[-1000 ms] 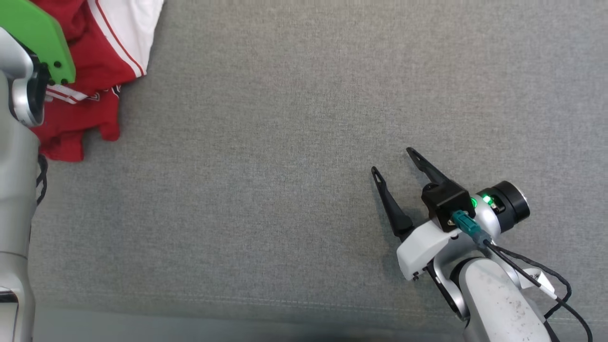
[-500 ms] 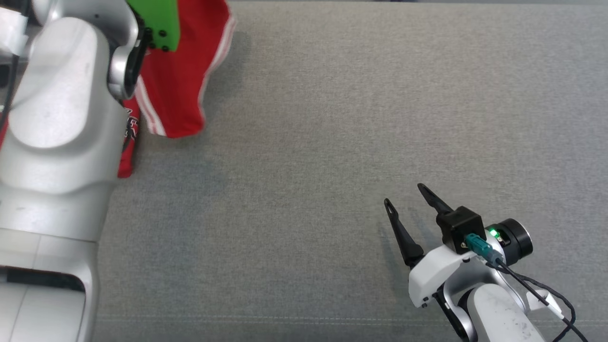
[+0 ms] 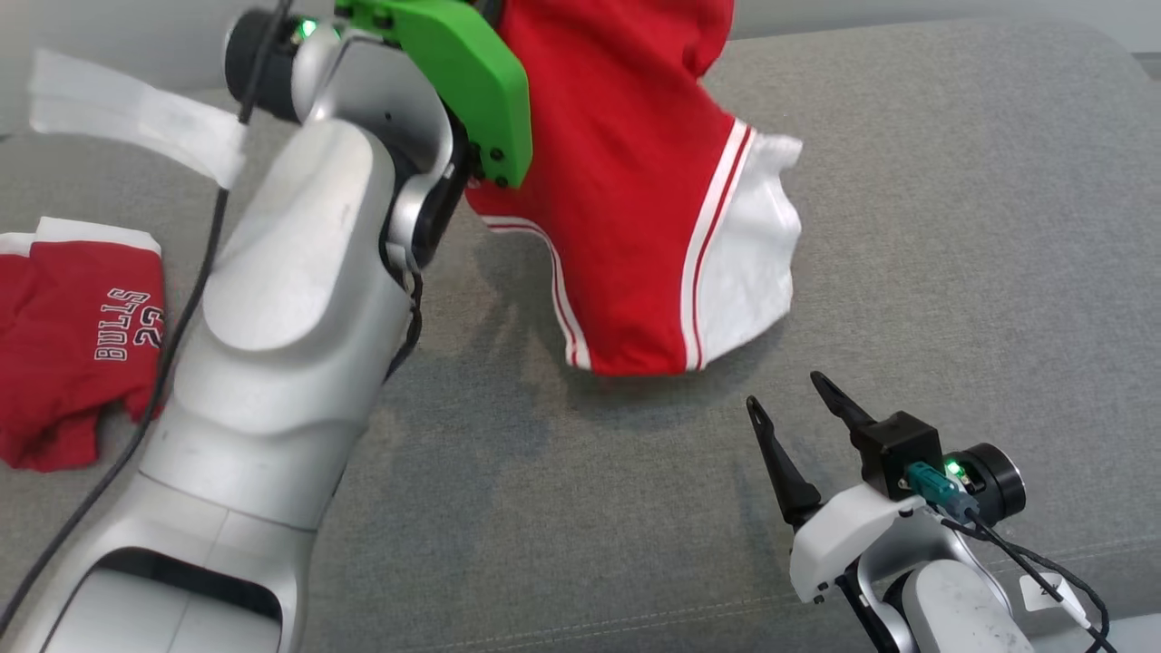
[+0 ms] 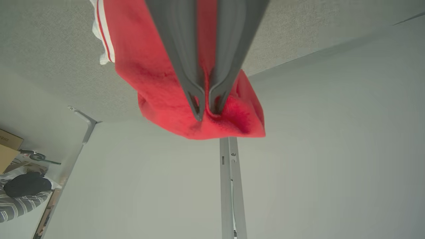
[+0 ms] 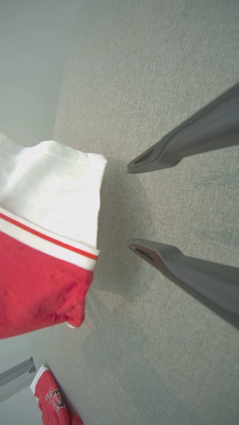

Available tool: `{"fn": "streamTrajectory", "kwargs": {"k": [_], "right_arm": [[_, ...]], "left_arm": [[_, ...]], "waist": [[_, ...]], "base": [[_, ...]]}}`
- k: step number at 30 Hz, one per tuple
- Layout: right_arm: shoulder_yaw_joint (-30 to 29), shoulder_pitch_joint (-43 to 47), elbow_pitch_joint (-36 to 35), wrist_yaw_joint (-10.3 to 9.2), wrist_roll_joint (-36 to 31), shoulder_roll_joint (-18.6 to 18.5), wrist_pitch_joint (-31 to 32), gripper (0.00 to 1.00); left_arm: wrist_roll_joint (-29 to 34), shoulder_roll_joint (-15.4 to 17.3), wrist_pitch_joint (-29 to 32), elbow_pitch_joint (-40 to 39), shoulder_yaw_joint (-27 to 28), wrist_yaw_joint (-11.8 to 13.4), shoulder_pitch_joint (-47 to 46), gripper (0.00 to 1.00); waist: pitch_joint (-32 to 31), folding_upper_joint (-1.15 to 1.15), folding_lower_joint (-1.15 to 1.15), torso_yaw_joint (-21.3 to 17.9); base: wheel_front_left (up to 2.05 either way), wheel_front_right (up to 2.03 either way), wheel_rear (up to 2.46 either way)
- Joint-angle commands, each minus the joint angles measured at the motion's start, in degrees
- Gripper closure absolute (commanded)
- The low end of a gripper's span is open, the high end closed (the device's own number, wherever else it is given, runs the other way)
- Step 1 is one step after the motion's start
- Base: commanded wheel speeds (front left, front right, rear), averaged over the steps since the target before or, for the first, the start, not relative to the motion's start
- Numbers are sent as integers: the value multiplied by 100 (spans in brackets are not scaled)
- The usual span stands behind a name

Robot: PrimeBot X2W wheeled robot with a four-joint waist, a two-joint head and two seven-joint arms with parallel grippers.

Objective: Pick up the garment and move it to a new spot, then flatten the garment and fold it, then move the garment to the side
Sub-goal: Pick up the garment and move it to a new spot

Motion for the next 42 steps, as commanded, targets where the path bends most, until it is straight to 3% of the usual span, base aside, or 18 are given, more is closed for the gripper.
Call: {"fn": "streamTrajectory", "kwargs": {"k": [1,9,16,24,35,36,37,42], "right_arm": [[-3,-18,-11,-2,32,-11,-56,0],[28,-146,16,-2,110,-10,-119,0],[-116,-23,78,-2,56,-11,-120,0],[-95,103,85,-2,46,-12,-64,0],[-110,280,20,-2,33,-12,18,0],[-118,293,19,-2,34,-12,29,0],[-119,301,19,-2,36,-12,36,0],[-85,287,29,-2,51,-12,52,0]], "left_arm": [[-24,18,6,33,-1,52,101,100],[-235,311,-164,664,188,398,1080,100],[-510,535,-556,725,429,407,2073,100],[-618,741,-594,-202,373,478,3198,100],[-701,1074,36,-2055,94,885,4870,100],[-691,1101,84,-2176,50,892,4940,58],[-677,1121,95,-2257,40,919,5001,0],[-744,1120,218,-2474,-38,950,5172,0]], "waist": [[57,-1,0,-87],[253,-1,0,-135],[125,-1,0,89],[-151,-1,0,430],[-386,-1,0,629],[-393,-1,0,637],[-400,-1,0,642],[-445,-1,0,626]], "base": [[0,0,0],[0,0,0],[0,0,0],[0,0,0],[0,0,0],[0,0,0],[0,0,0],[0,0,0]]}}
